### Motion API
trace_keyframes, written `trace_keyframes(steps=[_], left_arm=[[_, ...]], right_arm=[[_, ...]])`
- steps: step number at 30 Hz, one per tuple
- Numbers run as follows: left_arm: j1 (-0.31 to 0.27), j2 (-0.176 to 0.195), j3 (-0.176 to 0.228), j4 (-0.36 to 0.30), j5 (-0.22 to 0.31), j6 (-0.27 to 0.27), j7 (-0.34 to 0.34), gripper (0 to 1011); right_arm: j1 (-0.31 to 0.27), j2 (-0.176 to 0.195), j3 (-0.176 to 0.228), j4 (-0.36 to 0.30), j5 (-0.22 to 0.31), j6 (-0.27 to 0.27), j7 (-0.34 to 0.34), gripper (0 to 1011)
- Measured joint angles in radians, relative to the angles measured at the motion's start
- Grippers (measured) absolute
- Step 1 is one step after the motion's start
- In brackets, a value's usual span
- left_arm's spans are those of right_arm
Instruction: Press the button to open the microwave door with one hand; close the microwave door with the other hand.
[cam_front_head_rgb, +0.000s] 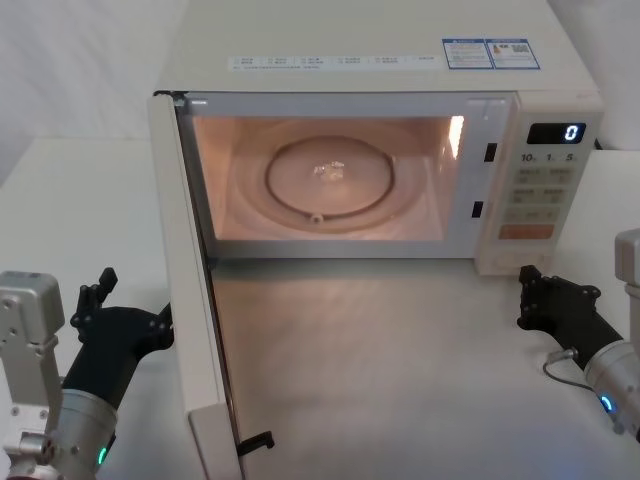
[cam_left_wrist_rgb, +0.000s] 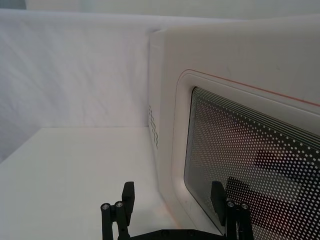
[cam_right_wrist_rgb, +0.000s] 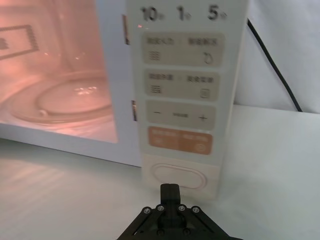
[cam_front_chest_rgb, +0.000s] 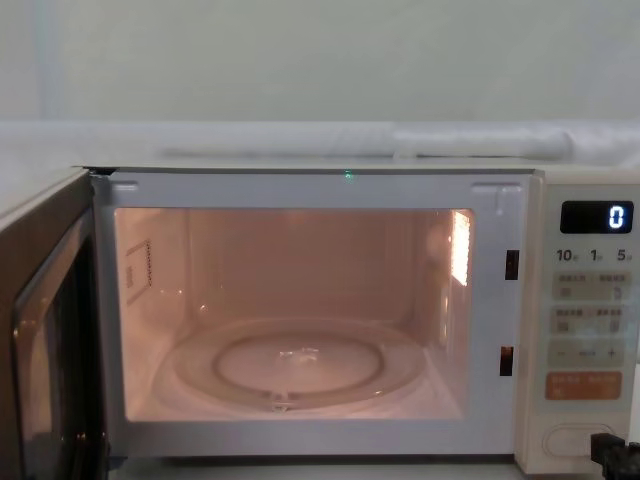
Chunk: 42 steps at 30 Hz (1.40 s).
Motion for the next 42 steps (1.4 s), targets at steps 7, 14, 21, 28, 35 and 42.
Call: trace_keyframes(steps=[7, 14, 21, 28, 35, 42], left_arm=[[0.000, 0.000, 0.000, 0.000, 0.000, 0.000, 0.000, 1001], [0.000, 0.000, 0.000, 0.000, 0.000, 0.000, 0.000, 1001], [0.000, 0.000, 0.000, 0.000, 0.000, 0.000, 0.000, 1001], [0.000, 0.000, 0.000, 0.000, 0.000, 0.000, 0.000, 1001], [0.000, 0.000, 0.000, 0.000, 0.000, 0.000, 0.000, 1001], [0.000, 0.000, 0.000, 0.000, 0.000, 0.000, 0.000, 1001]], right_arm=[[-0.042, 0.020, -0.005, -0.077, 0.015, 0.005, 0.016, 0], [-0.072, 0.045, 0.008, -0.148, 0.027, 0.007, 0.017, 0], [-0.086, 0.070, 0.049, -0.188, 0.050, 0.007, 0.012, 0], [-0.082, 0.092, 0.098, -0.198, 0.076, -0.001, 0.008, 0], [-0.073, 0.107, 0.129, -0.177, 0.113, -0.008, 0.022, 0], [-0.062, 0.127, 0.139, -0.146, 0.164, -0.011, 0.065, 0]])
